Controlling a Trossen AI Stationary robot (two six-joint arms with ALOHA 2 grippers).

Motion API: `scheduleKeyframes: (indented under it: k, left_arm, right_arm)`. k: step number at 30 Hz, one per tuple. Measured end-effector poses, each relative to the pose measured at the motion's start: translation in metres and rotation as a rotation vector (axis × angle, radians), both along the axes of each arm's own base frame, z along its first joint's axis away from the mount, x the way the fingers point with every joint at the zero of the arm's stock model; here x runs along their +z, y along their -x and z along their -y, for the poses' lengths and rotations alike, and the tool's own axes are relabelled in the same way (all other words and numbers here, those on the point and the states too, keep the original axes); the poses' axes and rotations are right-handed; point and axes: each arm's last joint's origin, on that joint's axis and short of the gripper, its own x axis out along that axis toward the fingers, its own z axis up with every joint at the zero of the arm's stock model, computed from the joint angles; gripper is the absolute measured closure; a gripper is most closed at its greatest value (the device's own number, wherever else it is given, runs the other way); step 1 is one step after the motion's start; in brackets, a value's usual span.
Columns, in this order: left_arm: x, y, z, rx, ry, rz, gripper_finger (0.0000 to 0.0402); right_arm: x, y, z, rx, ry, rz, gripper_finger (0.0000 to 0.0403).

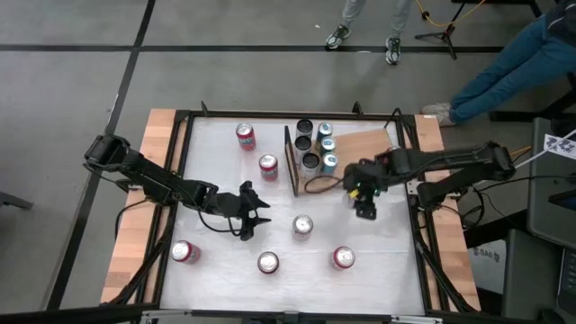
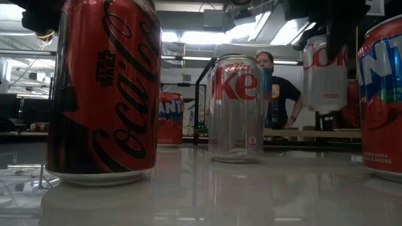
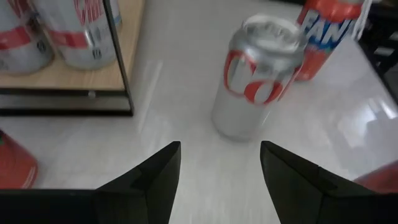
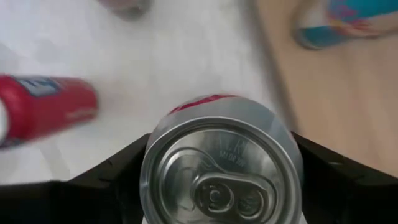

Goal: Place canned beverage on shelf
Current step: Put the right silver soda can on the shelf

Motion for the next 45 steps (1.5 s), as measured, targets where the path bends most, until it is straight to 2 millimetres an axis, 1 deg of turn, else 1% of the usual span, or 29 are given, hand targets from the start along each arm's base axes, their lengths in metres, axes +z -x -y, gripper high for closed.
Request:
scheduleKeyframes:
  k: [3,9,15,21,25,28,37,41,45]
  left_arm:
    - [0.004,-0.002,0.000,-0.007,-0.001,0.049,0.0189]
    - [0.012,-0.007,-0.002,-0.020,-0.029,0.133,0.0189]
    - [0.013,-0.010,-0.013,0.011,-0.023,0.146,0.0189]
    - [0.014,-0.013,-0.028,0.019,0.000,0.146,0.0189]
    - [0.014,-0.015,-0.036,0.022,0.014,0.144,0.0189]
    - [0.013,-0.015,-0.041,0.025,0.021,0.143,0.0189]
    - [0.013,-0.016,-0.053,0.045,0.048,0.142,0.0189]
    - [0.013,-0.016,-0.054,0.056,0.060,0.143,0.0189]
    - [0.013,-0.016,-0.055,0.061,0.065,0.144,0.0189]
  right_arm:
    - [0.005,0.007,0.017,0.036,0.058,0.003,0.0105]
    - [0.007,0.010,0.053,0.107,0.142,0.024,0.0105]
    - [0.006,0.016,0.093,0.100,0.191,0.009,0.0104]
    - [0.008,0.020,0.123,0.158,0.247,0.085,0.0104]
    - [0.007,0.021,0.140,0.183,0.270,0.127,0.0104]
    - [0.004,0.022,0.152,0.195,0.253,0.140,0.0104]
    - [-0.023,0.012,0.191,0.203,0.242,0.114,0.0104]
    - [-0.031,0.012,0.200,0.216,0.237,0.093,0.0104]
    - [-0.032,0.010,0.204,0.229,0.258,0.107,0.0104]
